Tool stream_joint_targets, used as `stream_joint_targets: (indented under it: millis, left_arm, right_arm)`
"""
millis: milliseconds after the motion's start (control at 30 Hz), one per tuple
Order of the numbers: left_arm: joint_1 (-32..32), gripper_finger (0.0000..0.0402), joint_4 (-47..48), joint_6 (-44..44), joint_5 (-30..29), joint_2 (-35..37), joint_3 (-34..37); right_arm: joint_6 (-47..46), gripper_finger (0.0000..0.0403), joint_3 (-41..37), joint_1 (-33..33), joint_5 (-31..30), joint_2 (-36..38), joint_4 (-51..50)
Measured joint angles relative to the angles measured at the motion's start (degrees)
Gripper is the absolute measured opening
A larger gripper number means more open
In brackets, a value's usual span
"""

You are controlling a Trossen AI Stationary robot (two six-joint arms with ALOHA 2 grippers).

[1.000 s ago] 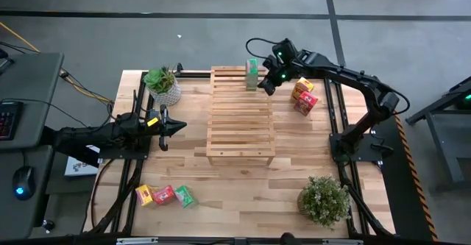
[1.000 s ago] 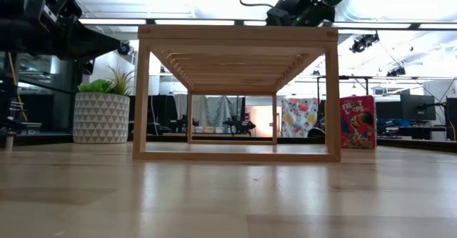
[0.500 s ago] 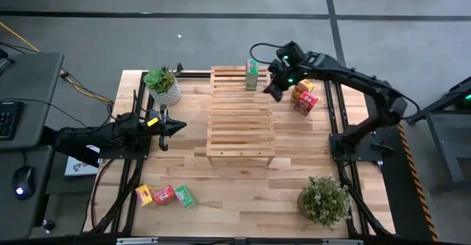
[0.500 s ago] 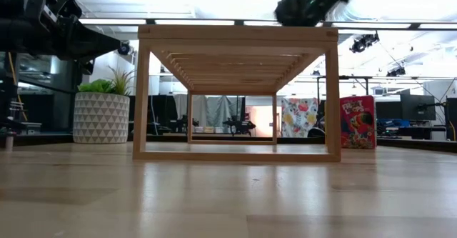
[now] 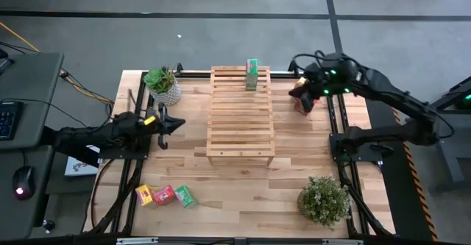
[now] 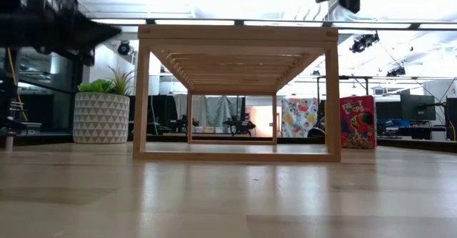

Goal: Stack cereal on shelf
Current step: Put the top green cereal box on the shelf

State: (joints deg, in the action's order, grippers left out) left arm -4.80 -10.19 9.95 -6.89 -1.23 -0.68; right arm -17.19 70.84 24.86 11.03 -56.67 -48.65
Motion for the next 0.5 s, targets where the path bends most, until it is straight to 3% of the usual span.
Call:
stream_joint_targets:
  millis: [167, 233, 333, 500]
  left_arm:
    - [-0.02, 0.0003, -23.09, 9.67, -8.46, -0.48, -0.04]
    - [-0.09, 0.0003, -26.68, 9.79, -11.55, -2.26, -1.31]
    - [-0.07, 0.0003, -19.63, 12.33, -11.59, -7.59, -7.3]
    - [-0.3, 0.0003, -6.41, 12.45, -12.73, -26.11, -21.6]
  right_arm:
    - [-4.93, 0.0, -1.28, -2.77, -6.88, 5.21, -0.01]
    - [-5.49, 0.0, -1.28, -3.44, -9.09, 6.32, 0.06]
    - [-5.91, 0.0, -1.28, -4.03, -11.72, 6.97, 0.76]
    - [-4.74, 0.0, -1.32, -4.02, -13.02, 6.37, 3.17]
